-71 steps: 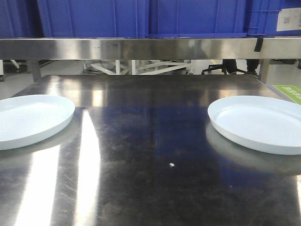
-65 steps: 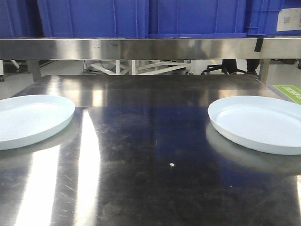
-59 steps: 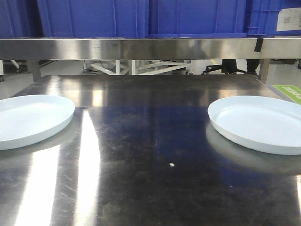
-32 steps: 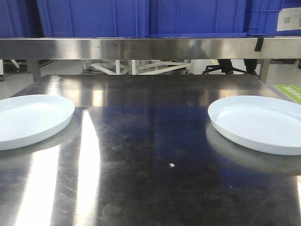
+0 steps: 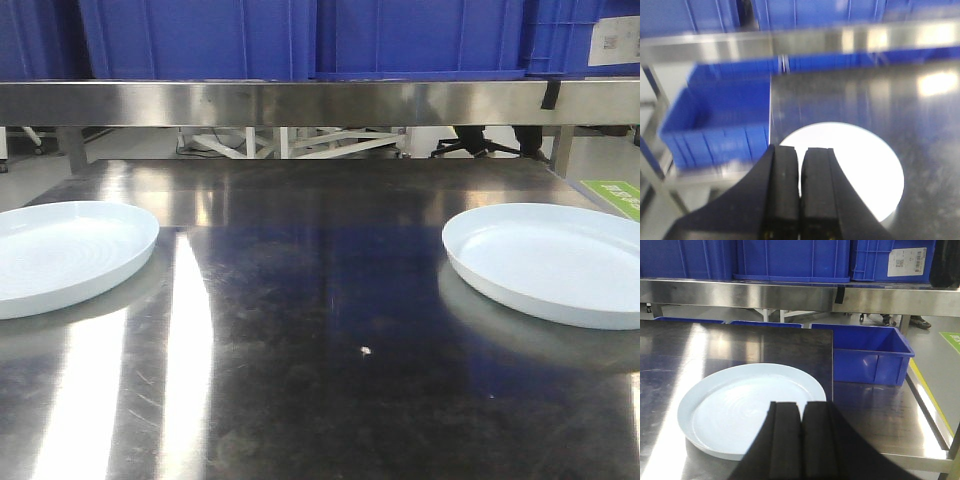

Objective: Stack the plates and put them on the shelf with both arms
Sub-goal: 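Reach the left gripper down and grasp the rim of the nearer white plate, then lift the white plate with the left gripper and carry it toward the table center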

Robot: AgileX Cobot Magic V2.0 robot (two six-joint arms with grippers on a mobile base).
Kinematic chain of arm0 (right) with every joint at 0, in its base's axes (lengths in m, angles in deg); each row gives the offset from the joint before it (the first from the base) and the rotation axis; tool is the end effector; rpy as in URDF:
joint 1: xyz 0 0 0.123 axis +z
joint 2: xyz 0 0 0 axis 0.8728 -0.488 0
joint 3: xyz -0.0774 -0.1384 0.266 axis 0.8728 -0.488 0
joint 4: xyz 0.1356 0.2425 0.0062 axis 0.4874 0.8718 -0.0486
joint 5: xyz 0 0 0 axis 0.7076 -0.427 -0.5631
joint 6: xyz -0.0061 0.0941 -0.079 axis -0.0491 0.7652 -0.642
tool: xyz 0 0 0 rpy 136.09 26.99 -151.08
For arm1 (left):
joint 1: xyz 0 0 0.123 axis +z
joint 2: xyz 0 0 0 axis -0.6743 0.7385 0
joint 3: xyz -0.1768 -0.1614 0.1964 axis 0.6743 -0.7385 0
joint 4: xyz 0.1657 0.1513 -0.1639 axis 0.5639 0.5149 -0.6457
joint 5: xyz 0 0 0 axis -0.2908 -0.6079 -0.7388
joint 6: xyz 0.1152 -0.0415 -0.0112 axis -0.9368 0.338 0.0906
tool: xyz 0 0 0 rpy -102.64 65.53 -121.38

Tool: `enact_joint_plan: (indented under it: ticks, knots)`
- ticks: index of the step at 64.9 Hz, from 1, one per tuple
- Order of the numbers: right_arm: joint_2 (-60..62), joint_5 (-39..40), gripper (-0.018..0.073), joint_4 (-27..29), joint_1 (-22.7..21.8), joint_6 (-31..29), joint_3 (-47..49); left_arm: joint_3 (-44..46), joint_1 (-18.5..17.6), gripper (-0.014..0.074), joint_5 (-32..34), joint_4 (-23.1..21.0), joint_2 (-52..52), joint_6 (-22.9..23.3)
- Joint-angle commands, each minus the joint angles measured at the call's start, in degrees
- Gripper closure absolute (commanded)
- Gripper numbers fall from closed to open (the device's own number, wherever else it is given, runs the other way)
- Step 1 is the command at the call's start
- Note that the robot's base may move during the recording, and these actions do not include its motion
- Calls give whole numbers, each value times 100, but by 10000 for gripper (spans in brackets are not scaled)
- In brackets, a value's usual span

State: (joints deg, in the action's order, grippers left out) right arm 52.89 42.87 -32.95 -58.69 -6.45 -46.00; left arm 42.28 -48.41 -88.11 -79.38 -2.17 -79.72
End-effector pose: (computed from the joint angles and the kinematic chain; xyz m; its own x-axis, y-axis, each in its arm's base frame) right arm 0.0902 0.0036 0.1951 -0.0118 0.0233 -0.9997 -0.0384 0.9990 0.0238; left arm 0.1439 -0.0184 0.3118 -0.3005 0.1046 -0.9480 0.1522 0.9865 0.0606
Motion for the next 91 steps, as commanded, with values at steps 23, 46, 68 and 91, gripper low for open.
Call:
enact_joint_plan:
  ticks: [23,46,68,91]
  knots:
    - [83,543,508,-47,-2,0,2,2263,177,507,-1312,-233,3677,65]
    - [83,543,508,-47,-2,0,2,3944,742,442,-2612,-237,5820,22]
    - [83,543,508,-47,-2,0,2,4476,863,217,-3081,-299,6861,22]
    - [83,543,508,-47,-2,0,2,4476,852,217,-2985,-279,6935,22]
